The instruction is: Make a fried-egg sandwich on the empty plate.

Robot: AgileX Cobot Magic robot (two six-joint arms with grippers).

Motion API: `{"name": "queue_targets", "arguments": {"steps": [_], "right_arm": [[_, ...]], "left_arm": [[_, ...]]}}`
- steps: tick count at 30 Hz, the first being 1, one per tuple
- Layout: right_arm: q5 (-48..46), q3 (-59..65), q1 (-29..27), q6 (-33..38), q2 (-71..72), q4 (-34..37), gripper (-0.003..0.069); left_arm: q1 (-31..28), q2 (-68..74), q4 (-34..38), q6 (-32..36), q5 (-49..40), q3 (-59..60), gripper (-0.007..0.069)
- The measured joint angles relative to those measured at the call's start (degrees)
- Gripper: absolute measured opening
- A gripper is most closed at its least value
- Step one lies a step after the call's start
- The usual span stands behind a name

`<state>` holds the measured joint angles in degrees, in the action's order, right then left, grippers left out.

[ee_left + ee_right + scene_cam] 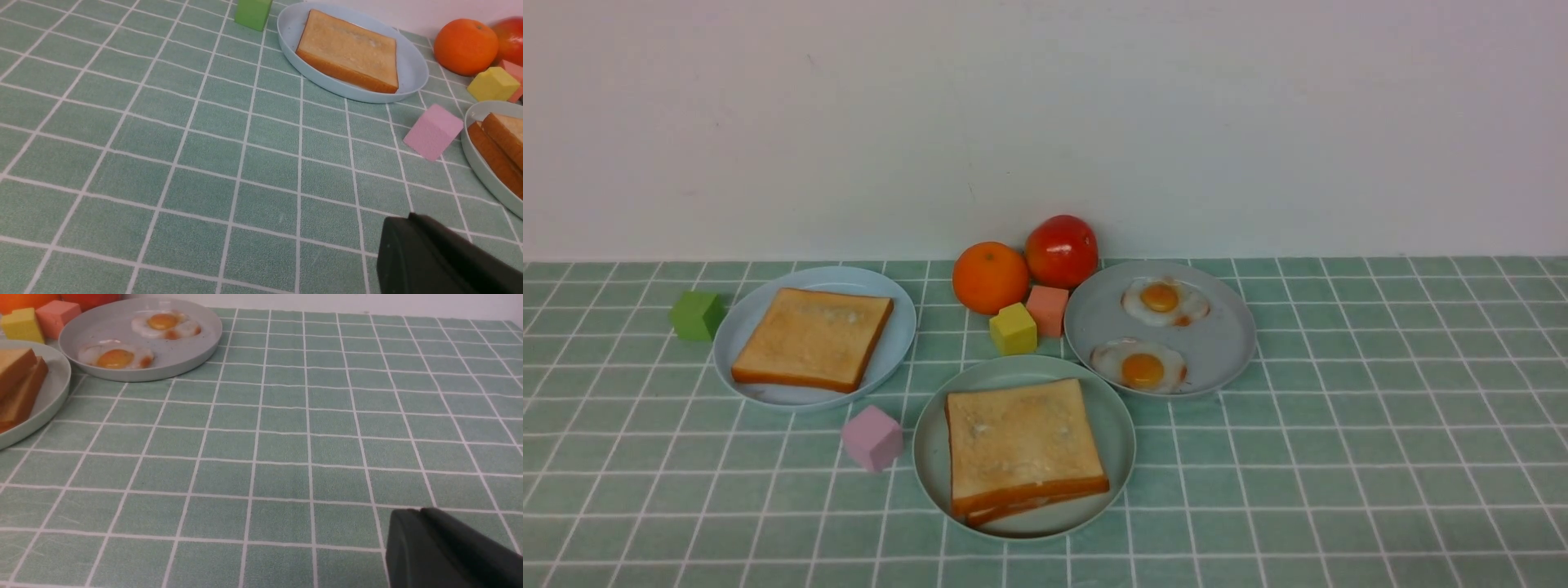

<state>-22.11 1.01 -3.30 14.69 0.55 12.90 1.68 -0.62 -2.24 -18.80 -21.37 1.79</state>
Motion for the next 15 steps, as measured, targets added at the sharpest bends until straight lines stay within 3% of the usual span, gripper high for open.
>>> {"name": "queue_targets", "arguments": {"steps": [15], "right_arm": [[0.0,0.0,0.0,0.0,0.05,0.0,0.0069]], "left_arm": [[0.0,0.0,0.0,0.0,0.0,0.0,-0.0013]]}}
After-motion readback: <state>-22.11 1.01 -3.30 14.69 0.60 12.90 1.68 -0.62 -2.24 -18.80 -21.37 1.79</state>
